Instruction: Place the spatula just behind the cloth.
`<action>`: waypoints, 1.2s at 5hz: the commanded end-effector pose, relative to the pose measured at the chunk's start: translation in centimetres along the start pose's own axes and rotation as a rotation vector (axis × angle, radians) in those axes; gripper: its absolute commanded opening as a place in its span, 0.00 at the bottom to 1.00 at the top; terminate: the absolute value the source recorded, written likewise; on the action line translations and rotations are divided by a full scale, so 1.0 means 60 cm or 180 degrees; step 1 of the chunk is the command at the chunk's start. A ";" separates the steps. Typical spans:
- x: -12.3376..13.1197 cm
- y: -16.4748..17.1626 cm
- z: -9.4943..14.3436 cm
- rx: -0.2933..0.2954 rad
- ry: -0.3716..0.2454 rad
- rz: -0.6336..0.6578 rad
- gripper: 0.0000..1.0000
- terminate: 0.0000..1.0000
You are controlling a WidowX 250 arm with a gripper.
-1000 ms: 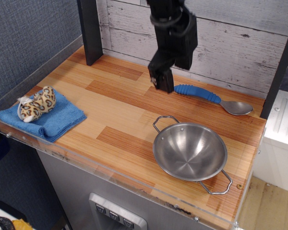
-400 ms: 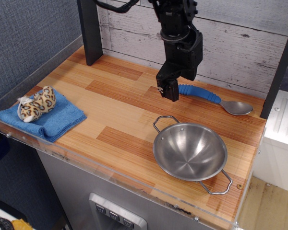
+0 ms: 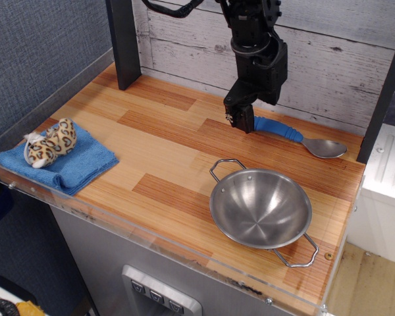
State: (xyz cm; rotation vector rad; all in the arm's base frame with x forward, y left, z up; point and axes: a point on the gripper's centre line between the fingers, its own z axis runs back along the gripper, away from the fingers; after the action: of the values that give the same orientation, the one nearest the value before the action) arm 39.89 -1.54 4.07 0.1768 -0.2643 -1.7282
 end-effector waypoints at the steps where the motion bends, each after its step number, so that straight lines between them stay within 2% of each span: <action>1: 0.016 0.018 -0.006 0.0080 -0.0132 -0.0096 1.00 0.00; 2: 0.025 0.011 -0.024 -0.0058 -0.0221 -0.0181 1.00 0.00; 3: 0.025 0.011 -0.025 -0.0037 -0.0247 -0.0182 1.00 0.00; 4: 0.025 0.010 -0.024 -0.0005 -0.0233 -0.0217 0.00 0.00; 6: 0.020 0.010 -0.018 0.0069 -0.0219 -0.0152 0.00 0.00</action>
State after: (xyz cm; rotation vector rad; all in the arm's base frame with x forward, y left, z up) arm 40.24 -2.79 1.22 0.0968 -0.2954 -1.7875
